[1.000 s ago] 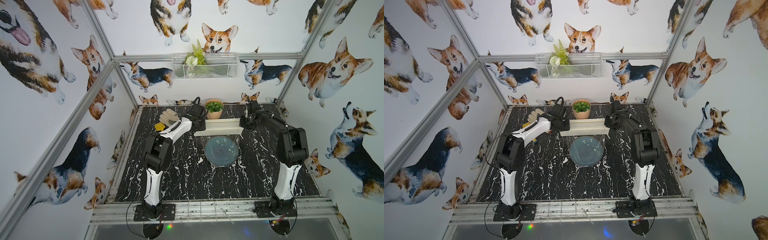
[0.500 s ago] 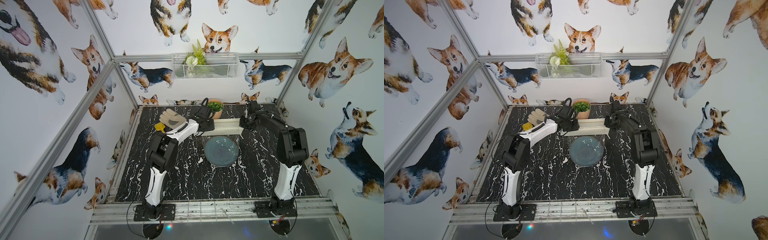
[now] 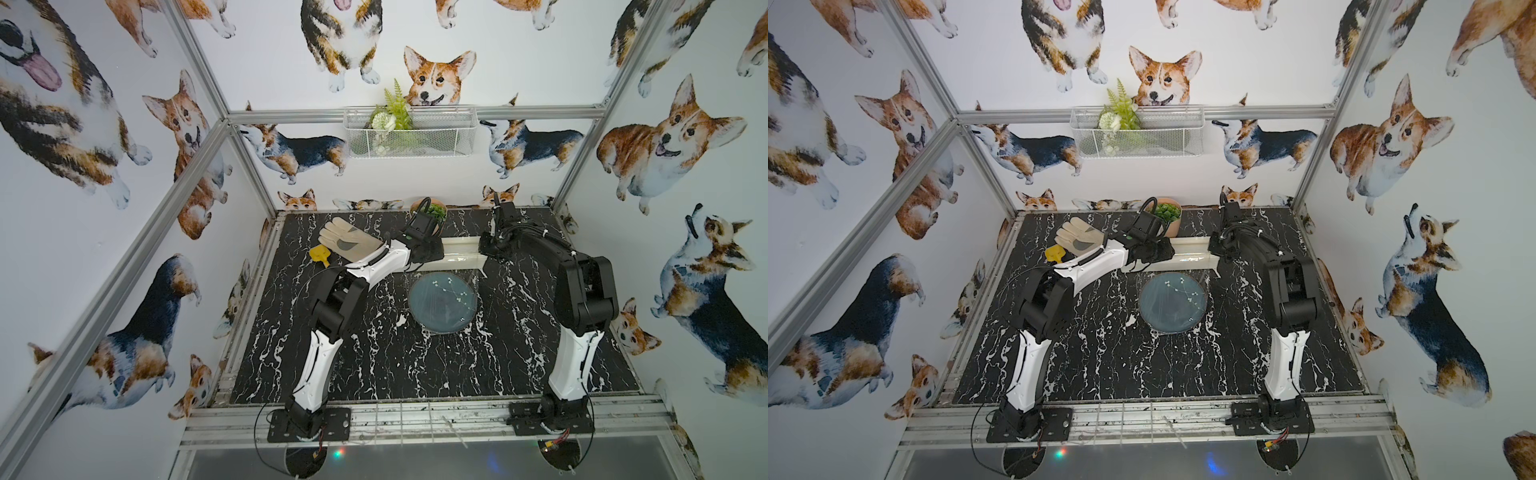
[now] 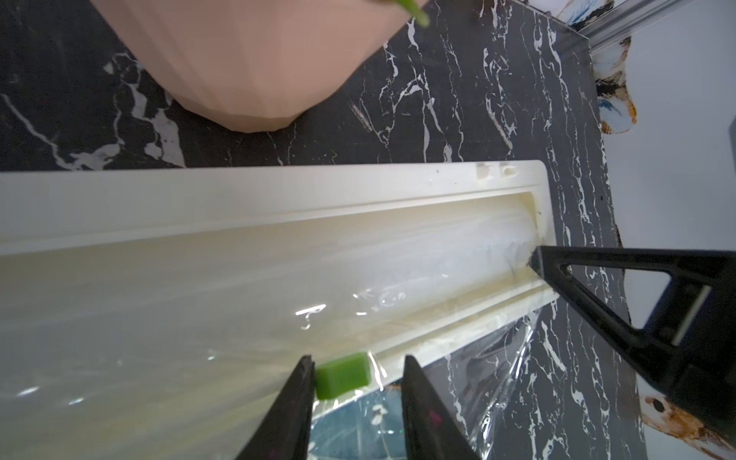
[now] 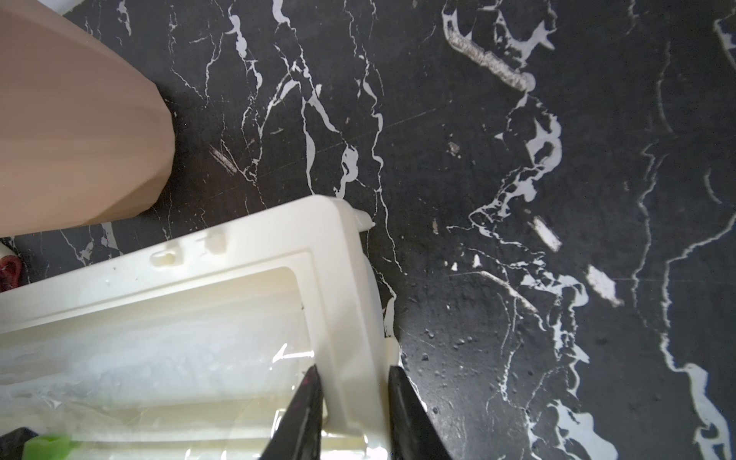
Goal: Wrap the plate with plastic wrap
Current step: Tear off the plastic wrap from the plastic wrap cutting box.
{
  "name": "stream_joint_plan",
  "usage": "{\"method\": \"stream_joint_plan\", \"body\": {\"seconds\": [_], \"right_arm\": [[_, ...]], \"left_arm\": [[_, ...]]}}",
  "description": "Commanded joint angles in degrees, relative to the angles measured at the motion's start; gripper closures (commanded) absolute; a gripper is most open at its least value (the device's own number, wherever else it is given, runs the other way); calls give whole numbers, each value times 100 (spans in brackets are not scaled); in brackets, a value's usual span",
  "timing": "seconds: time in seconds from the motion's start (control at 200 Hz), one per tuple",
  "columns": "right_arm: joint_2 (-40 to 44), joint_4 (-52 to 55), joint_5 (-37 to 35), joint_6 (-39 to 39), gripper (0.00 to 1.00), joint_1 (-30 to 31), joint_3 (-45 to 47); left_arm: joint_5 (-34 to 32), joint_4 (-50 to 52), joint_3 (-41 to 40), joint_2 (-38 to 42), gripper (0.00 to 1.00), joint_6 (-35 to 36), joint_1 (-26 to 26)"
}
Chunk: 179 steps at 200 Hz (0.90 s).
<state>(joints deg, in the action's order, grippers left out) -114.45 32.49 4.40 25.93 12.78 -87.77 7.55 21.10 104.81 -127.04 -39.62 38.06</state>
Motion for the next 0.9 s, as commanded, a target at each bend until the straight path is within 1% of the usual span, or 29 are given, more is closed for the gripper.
{"method": "stream_joint_plan", "body": {"seconds": [0.0, 0.396, 0.666, 0.786, 0.891], "right_arm": [[-147, 709, 547, 148, 72, 105, 128], [-116, 532, 702, 246, 72, 102, 276], [-84, 466, 719, 222, 72, 85, 384], [-61, 436, 753, 210, 72, 68, 427], [-47, 439, 740, 214, 71, 63, 436]], "left_arm": [[441, 348, 155, -227, 62, -272, 135], [560, 255, 1186, -952, 63, -827, 532], [644, 155, 1741, -1423, 65, -1188, 757], [748, 36, 1823, -1532, 65, -1322, 800], [797, 56, 1817, -1481, 65, -1272, 800]]}}
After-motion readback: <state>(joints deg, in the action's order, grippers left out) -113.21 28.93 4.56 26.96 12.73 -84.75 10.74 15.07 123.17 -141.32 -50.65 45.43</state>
